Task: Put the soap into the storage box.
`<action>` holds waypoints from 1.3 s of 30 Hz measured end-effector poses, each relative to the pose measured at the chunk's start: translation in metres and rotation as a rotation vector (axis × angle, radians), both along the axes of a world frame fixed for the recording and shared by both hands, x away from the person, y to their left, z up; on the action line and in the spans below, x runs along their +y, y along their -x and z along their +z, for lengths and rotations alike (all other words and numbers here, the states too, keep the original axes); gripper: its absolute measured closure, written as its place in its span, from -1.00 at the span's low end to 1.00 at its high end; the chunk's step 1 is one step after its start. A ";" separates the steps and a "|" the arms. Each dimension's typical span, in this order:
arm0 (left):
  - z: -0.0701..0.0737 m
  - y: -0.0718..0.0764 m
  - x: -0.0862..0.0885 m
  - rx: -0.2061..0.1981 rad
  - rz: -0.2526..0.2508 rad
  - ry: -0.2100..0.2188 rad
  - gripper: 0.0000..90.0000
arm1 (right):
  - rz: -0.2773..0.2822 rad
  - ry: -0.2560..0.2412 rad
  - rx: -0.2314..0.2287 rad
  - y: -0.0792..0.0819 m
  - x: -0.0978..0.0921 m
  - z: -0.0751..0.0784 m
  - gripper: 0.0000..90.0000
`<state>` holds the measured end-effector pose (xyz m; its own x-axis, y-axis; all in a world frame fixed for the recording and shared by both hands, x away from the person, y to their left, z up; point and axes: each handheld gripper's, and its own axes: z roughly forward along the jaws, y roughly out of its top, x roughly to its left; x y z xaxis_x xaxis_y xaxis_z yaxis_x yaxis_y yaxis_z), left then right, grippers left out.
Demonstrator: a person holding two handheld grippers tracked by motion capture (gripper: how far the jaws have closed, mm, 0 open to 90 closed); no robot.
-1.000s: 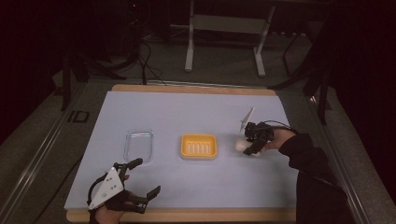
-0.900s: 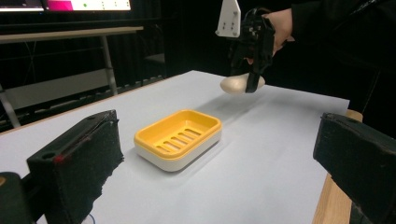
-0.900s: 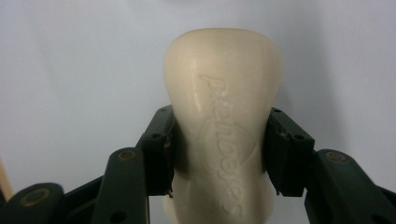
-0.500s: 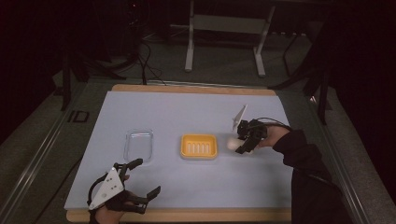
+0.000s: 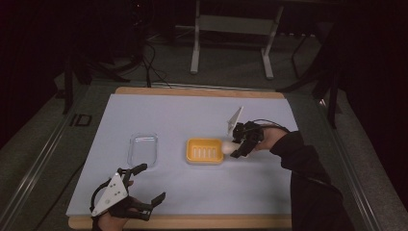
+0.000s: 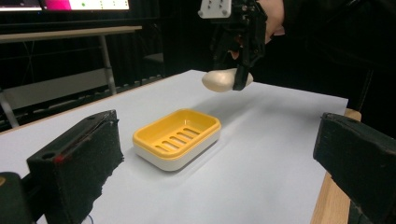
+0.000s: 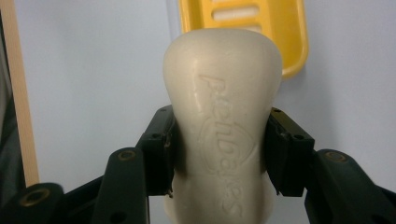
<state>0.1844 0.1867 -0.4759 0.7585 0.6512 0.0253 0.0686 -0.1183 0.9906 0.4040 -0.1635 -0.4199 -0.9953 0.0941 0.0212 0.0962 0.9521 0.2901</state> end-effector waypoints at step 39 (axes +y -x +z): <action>0.000 0.000 0.000 -0.003 -0.005 -0.004 -0.97 | 0.139 -0.231 -0.019 0.003 0.062 0.022 0.11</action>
<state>0.1842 0.1866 -0.4756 0.7618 0.6471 0.0299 0.0652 -0.1225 0.9903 0.4006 -0.1013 -0.3981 -0.9988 -0.0485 0.0073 -0.0383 0.8643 0.5015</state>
